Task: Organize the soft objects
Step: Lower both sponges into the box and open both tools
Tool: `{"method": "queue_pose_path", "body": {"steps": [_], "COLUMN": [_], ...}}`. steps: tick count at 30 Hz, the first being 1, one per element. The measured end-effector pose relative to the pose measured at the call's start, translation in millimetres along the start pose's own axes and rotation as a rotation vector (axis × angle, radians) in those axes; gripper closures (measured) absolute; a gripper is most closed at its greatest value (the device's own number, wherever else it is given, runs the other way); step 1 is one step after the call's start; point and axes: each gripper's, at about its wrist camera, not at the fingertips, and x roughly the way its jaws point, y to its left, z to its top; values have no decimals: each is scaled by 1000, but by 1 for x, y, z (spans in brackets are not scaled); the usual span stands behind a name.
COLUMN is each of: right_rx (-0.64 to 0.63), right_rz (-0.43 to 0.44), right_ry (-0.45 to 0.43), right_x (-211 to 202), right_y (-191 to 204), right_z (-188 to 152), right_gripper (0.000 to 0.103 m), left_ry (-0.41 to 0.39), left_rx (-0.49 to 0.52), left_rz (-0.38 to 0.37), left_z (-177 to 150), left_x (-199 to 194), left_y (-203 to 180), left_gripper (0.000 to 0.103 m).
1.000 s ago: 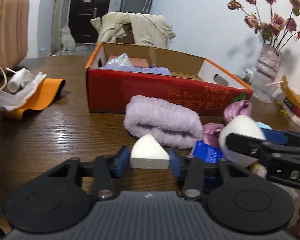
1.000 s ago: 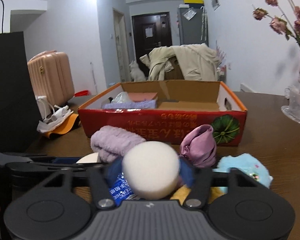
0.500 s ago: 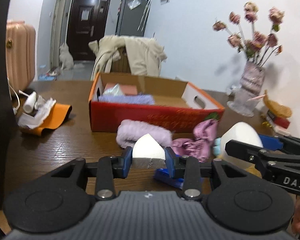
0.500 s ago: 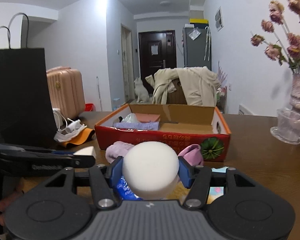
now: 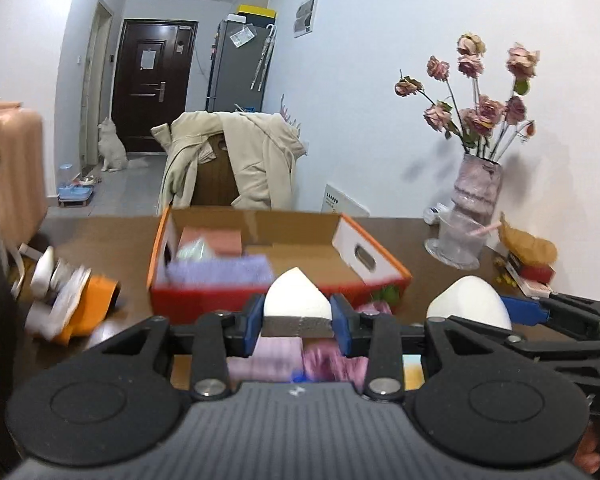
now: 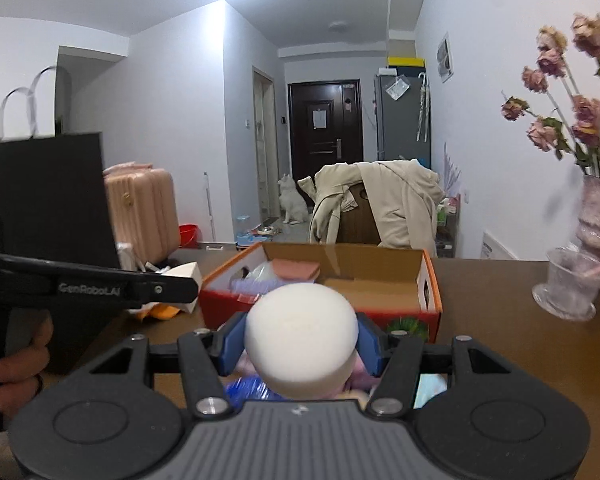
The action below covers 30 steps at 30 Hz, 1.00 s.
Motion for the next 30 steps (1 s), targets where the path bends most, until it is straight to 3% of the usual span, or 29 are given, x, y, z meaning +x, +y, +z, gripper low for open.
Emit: {"method": "queue_pose_path", "body": {"steps": [7, 11, 14, 20, 21, 22, 23, 26, 30], "right_rx": [99, 137, 157, 195, 202, 213, 230, 250, 237], "right_rz": [37, 30, 26, -1, 3, 11, 19, 33, 19], "right_ry": [124, 218, 284, 392, 407, 420, 438, 428, 377], "right_x": [128, 227, 296, 380, 388, 394, 398, 394, 368], "right_y": [-54, -67, -71, -71, -71, -71, -71, -71, -75], "right_z": [69, 92, 98, 84, 80, 78, 77, 77, 88], "right_gripper": [46, 46, 46, 45, 43, 37, 34, 32, 32], "left_ry": [77, 157, 220, 303, 309, 304, 290, 263, 232], "left_rx": [-58, -125, -126, -142, -149, -154, -154, -150, -170], "left_rz": [54, 81, 97, 106, 94, 84, 76, 63, 70], "left_z": [56, 62, 56, 39, 38, 37, 38, 41, 50], "left_x": [128, 204, 240, 259, 258, 256, 254, 244, 228], "left_y": [35, 61, 73, 94, 96, 97, 98, 96, 92], "left_gripper": [66, 65, 65, 58, 55, 45, 38, 32, 31]}}
